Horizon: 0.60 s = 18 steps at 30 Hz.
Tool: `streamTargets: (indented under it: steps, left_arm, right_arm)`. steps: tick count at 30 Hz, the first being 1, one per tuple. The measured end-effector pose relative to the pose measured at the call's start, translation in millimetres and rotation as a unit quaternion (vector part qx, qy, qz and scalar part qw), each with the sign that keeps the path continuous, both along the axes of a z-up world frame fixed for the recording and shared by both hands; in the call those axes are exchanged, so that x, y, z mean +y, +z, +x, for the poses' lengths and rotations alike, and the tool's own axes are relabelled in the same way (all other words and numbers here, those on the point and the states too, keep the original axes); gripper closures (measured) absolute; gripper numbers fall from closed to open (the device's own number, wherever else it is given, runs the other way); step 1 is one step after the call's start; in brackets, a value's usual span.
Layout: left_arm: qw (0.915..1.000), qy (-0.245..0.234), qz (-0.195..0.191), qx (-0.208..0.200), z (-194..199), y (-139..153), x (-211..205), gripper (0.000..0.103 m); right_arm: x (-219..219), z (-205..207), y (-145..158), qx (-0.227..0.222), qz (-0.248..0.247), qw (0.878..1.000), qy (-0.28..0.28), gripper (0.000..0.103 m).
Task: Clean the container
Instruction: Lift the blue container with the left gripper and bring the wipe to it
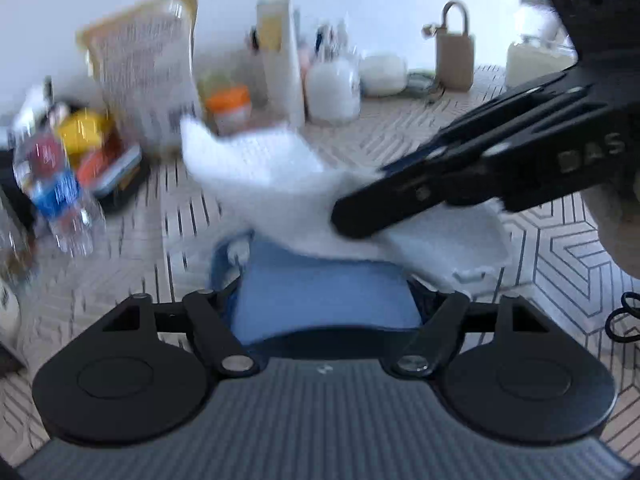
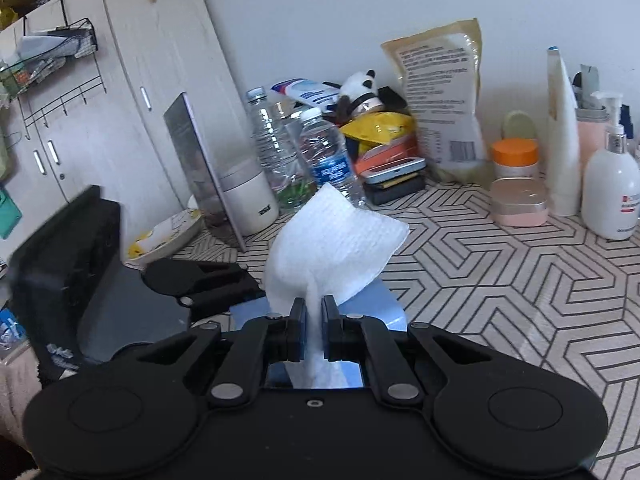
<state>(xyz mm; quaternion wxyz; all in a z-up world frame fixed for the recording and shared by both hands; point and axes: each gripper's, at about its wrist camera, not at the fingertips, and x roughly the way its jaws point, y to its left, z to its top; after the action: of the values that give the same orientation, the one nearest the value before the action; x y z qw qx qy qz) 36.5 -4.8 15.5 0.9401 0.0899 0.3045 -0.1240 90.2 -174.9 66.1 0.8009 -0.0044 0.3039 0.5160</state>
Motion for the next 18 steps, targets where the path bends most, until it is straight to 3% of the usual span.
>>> streamTargets:
  steps: [1, 4, 6, 8, 13, 18]
  left_arm:
    - [1.0000, 0.005, 0.000, -0.003, -1, -1, 0, 0.006]
    - [0.9998, 0.019, -0.002, -0.010, -5, -5, -1, 0.006]
    - [0.9995, 0.028, -0.003, -0.016, -8, -8, -2, 0.010]
    - [0.9991, 0.037, -0.004, -0.021, -11, -10, -3, 0.025]
    - [0.9983, 0.046, -0.026, -0.024, -13, -11, 10, 0.025]
    - [0.9986, 0.043, 0.003, -0.033, -14, -12, 2, 0.025]
  right_arm:
    - [1, -1, 0, 0.000, 0.002, 1.000, 0.004, 0.095]
    - [1, -3, -1, -0.011, -0.013, 1.000, -0.003, 0.092]
    - [0, -4, -1, -0.017, -0.019, 1.000, -0.010, 0.092]
    - [-1, -5, -1, -0.021, -0.023, 0.999, -0.011, 0.091]
    - [4, -13, 2, -0.016, -0.005, 0.999, 0.027, 0.091]
    - [9, -20, 2, 0.006, 0.017, 0.997, 0.081, 0.091]
